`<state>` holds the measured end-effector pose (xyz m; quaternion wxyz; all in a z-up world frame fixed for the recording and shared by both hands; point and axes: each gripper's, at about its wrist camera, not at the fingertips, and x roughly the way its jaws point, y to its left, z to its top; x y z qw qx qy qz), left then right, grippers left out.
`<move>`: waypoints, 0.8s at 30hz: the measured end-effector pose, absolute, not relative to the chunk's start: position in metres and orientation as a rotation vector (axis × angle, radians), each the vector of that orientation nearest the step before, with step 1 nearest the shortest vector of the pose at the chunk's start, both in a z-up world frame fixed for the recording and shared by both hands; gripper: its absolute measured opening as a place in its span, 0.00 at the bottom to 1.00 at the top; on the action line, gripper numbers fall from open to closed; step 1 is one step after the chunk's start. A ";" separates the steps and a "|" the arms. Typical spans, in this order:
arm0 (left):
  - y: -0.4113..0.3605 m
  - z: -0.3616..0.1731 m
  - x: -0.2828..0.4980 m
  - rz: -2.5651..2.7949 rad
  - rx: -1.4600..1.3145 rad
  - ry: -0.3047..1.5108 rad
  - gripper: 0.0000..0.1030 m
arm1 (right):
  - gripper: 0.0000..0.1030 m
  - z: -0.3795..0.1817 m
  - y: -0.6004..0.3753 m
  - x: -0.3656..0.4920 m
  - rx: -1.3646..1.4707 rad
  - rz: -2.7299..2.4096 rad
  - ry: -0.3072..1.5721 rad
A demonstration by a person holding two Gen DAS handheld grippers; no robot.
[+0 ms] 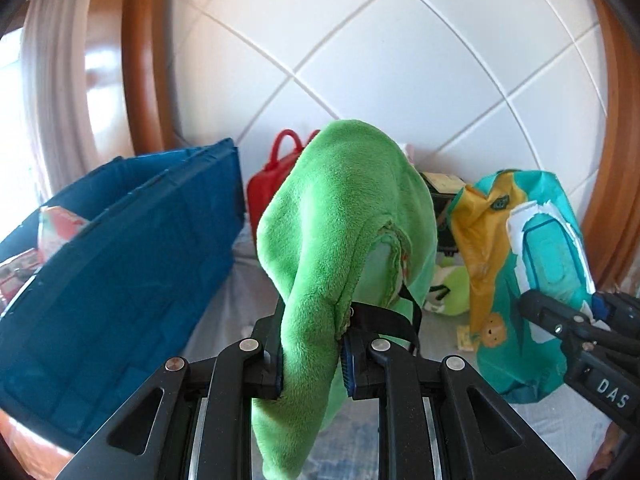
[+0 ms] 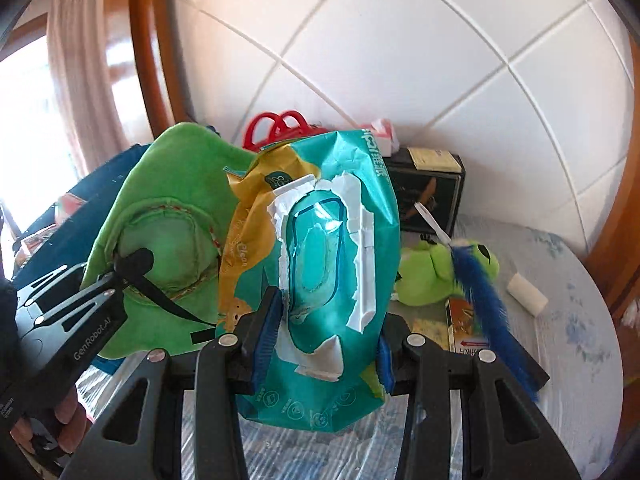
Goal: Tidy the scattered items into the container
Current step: 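Carry the hat with the left gripper while the right carries the wipes to the crate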
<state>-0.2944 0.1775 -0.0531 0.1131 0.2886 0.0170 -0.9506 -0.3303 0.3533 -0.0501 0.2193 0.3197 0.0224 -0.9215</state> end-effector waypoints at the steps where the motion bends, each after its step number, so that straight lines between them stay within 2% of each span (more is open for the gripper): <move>1: 0.175 -0.049 -0.290 -2.777 0.832 0.053 0.19 | 0.40 -0.045 0.352 -0.327 0.865 -2.544 0.059; 14: 0.111 0.021 -0.264 -2.759 0.609 0.067 0.19 | 0.40 0.012 0.297 -0.290 0.677 -2.520 0.092; 24: -0.070 0.076 -0.265 -2.701 0.440 0.065 0.20 | 0.40 0.044 0.156 -0.290 0.558 -2.521 0.041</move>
